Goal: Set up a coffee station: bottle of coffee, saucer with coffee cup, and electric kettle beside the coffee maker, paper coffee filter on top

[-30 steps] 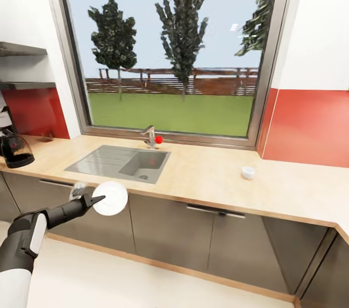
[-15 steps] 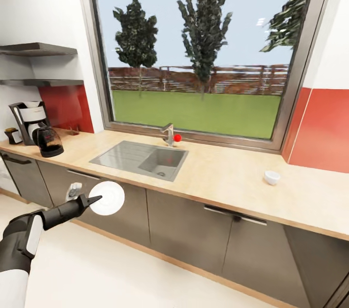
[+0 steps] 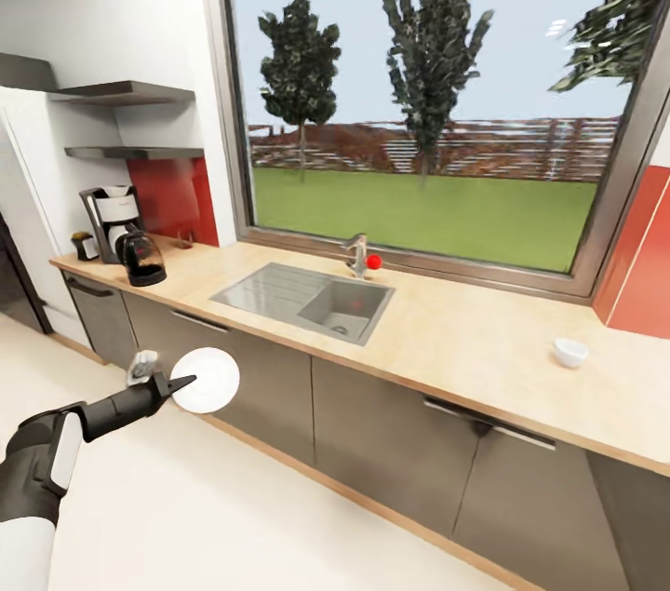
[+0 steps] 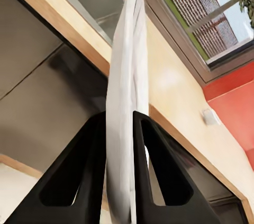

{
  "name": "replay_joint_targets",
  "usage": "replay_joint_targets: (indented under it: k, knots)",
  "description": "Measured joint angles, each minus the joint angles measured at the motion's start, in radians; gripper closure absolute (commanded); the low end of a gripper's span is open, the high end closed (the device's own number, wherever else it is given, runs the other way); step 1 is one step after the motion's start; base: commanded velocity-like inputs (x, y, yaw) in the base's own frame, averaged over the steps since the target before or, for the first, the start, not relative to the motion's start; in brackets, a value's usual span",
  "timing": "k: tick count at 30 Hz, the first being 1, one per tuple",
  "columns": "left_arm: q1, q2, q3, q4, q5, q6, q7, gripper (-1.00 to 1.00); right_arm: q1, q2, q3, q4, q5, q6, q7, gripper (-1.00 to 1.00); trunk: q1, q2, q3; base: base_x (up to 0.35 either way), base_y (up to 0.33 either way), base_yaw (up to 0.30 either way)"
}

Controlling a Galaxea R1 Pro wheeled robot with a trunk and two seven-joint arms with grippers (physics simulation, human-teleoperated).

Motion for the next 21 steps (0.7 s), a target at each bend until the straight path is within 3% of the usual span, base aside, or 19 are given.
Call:
replay_joint_targets:
  k: [21]
  knots:
    - [0.0,0.0,0.0,0.0,0.0,0.0,0.0,1.0,0.0,0.001,0.001,0.001,0.0,0.0,0.0,-1.0,0.0,0.0,-0.01,0.0,0.0,0.274]
